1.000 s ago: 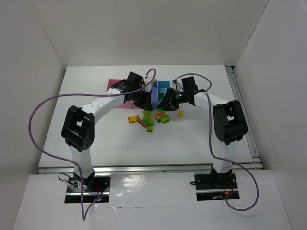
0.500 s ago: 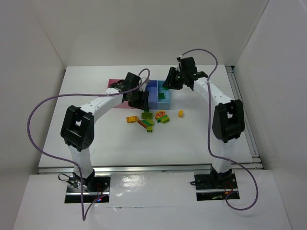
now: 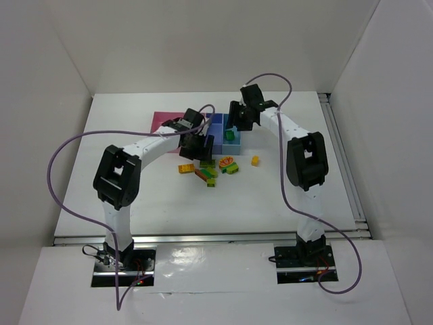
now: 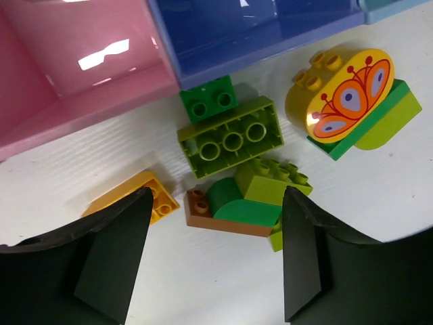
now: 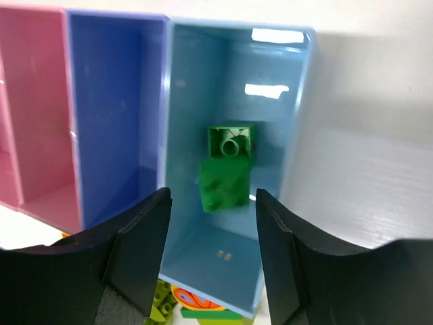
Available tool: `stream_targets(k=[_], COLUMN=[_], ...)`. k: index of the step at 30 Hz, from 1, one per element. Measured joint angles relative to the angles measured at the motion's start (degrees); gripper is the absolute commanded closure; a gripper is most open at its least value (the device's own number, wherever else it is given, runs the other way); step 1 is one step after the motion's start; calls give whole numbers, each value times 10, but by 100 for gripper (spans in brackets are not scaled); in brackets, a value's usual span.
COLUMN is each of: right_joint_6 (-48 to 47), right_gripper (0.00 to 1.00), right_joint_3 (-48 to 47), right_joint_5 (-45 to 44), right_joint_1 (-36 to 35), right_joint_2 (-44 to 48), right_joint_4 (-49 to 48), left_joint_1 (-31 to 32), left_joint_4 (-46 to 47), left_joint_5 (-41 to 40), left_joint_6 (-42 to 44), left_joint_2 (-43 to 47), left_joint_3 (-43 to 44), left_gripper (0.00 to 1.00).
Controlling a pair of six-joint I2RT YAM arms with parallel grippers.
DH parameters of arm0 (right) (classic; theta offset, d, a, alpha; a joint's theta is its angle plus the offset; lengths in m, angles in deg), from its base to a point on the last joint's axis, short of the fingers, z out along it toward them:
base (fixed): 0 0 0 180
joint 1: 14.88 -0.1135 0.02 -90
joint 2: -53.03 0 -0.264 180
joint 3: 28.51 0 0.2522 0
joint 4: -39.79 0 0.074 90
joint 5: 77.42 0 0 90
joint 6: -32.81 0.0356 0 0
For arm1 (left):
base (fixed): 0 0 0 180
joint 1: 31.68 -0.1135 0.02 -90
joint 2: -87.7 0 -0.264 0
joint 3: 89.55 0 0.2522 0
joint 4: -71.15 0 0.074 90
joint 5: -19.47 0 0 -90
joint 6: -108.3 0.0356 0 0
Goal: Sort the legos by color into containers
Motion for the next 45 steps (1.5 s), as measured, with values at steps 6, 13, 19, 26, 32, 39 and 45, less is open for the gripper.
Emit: stream_targets(k=[6, 13, 19, 26, 32, 39, 45], right_joint_6=[-5, -13, -17, -20, -20, -24, -26], right_gripper=[33, 24, 21, 21, 21, 21, 21], right_joint_3=[-11, 34, 94, 129, 141, 146, 161], right_joint_5=[-7, -23, -42, -54, -56, -56, -64], right_joint_1=[-2, -2, -2, -2, -2, -2, 1], right_joint_2=[8, 85, 179, 214, 214, 216, 236], right_joint_4=[1, -1, 5, 7, 14, 15, 19], left_joint_1=[12, 30, 47, 52, 52, 52, 46], left_joint_4=[-1, -19, -31, -38, -38, -57, -85], left_joint_5=[-12, -65, -105, -135, -145, -162, -174], left_joint_6=[-31, -75, -111, -134, -136, -133, -129], left_joint_2=[-22, -73, -92, -101, -100, -70, -4], left_joint_3=[2, 48, 70, 72, 72, 64, 84], left_gripper=[9, 13, 16, 32, 44, 46, 46])
